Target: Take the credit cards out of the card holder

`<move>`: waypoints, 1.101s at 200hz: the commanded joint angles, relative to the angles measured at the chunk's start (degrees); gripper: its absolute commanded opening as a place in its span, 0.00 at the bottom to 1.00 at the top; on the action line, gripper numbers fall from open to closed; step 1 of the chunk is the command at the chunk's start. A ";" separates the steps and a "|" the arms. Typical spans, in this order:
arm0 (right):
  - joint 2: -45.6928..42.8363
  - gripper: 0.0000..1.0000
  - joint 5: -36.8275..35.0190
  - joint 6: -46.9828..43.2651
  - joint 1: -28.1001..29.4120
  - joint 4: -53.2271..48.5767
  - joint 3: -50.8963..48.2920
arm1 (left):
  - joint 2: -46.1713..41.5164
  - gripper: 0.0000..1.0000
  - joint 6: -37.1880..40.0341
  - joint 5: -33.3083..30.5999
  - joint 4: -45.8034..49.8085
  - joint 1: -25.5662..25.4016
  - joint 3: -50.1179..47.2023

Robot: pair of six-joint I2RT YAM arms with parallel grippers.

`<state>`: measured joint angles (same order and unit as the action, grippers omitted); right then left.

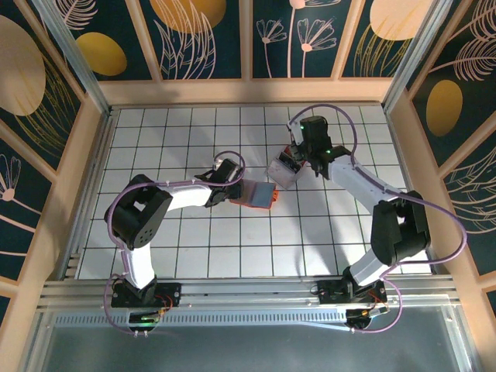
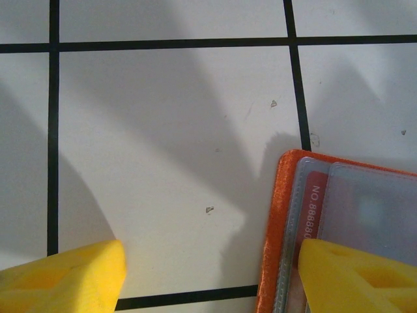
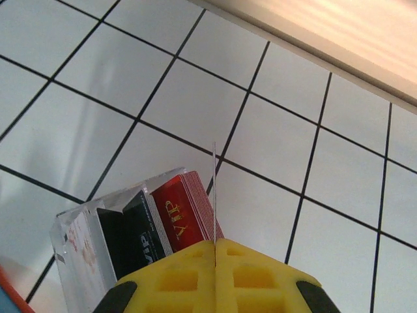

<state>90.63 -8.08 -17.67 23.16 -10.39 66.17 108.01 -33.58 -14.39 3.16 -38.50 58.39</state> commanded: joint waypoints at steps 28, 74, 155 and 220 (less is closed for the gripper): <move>2.60 0.00 3.49 -4.82 -0.46 0.17 1.59 | 3.00 0.71 0.98 2.76 2.99 0.88 -2.06; 4.86 0.00 4.03 -5.88 -1.14 -0.49 2.23 | 3.26 0.71 0.70 2.79 3.08 0.89 -2.05; 6.74 0.00 5.75 -7.27 -2.45 -2.50 2.82 | 3.60 0.71 0.71 2.66 3.25 0.89 -1.56; 7.22 0.00 8.47 -8.34 -3.10 -3.93 1.70 | 3.69 0.71 0.89 2.68 3.52 0.95 -1.24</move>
<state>96.71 -1.39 -24.62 20.80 -12.05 67.26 108.01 -33.58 -14.04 3.18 -38.35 58.41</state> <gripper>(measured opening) 0.048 0.714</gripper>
